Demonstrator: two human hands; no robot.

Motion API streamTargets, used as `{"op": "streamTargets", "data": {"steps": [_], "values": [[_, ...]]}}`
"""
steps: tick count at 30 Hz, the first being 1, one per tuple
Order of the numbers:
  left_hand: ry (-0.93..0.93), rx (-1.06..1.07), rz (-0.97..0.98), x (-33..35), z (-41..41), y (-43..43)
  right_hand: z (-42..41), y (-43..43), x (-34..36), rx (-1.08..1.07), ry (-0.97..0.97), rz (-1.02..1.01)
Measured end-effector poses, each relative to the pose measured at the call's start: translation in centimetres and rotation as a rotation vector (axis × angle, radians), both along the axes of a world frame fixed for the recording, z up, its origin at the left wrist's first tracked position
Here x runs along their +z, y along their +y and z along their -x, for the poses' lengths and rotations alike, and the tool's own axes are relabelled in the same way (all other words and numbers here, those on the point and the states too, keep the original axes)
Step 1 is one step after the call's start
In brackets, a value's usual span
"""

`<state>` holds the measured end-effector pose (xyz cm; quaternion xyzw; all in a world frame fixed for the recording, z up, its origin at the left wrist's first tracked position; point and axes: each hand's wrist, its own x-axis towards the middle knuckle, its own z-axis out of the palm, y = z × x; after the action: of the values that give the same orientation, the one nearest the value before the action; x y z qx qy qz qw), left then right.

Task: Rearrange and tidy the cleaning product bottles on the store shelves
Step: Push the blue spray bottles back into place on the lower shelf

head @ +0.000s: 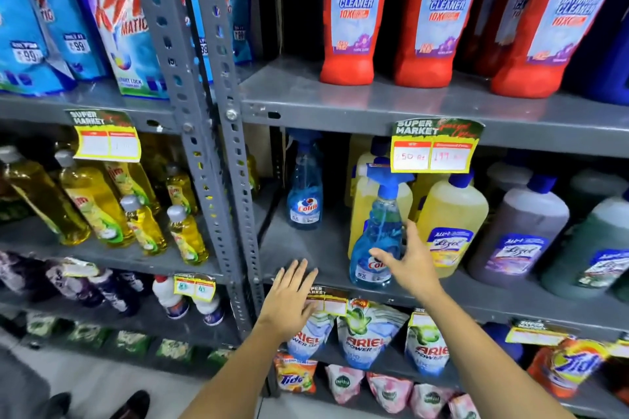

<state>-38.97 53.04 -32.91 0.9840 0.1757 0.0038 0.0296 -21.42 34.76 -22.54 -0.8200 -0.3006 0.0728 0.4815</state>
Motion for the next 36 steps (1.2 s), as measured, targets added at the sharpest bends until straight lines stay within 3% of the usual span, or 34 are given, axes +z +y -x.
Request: {"op": "streamTargets", "data": {"steps": [13, 21, 36], "values": [[-0.098, -0.044, 0.002, -1.3, 0.4, 0.4, 2.2, 2.6, -1.2, -0.083, -0.120, 0.052], [-0.150, -0.052, 0.036, -1.2, 0.8, 0.7, 5.1, 7.3, -1.3, -0.063, -0.171, -0.049], [-0.152, -0.058, 0.006, -1.4, 1.5, 1.0, 3.9, 13.3, -0.4, 0.042, -0.088, 0.008]]}}
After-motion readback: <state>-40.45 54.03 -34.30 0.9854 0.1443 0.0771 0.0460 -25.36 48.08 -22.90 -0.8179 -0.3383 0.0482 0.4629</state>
